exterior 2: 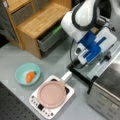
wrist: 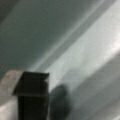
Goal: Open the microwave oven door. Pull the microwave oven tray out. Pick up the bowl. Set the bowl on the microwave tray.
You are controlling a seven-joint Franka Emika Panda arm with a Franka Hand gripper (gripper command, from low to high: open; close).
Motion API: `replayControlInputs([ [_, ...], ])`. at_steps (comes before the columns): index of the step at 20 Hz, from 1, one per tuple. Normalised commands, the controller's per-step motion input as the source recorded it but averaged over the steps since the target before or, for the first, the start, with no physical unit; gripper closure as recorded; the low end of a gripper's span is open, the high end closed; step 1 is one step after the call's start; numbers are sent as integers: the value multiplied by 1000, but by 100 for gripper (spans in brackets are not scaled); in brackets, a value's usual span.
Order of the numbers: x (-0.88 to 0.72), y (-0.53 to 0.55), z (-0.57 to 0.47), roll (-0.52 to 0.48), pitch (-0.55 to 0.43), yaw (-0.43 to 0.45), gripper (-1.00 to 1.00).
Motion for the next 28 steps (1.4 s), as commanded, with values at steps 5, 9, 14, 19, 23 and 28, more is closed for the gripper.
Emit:
replayControlInputs([
  [5,182,-302,12,-46,52,171,100],
  [9,177,-280,14,-46,52,167,100],
  [14,184,-260,5,-51,49,167,100],
  [19,186,-218,5,-50,57,160,-100],
  [23,166,-161,-12,-34,54,153,-100],
  [28,151,-138,-15,-43,58,151,-100],
])
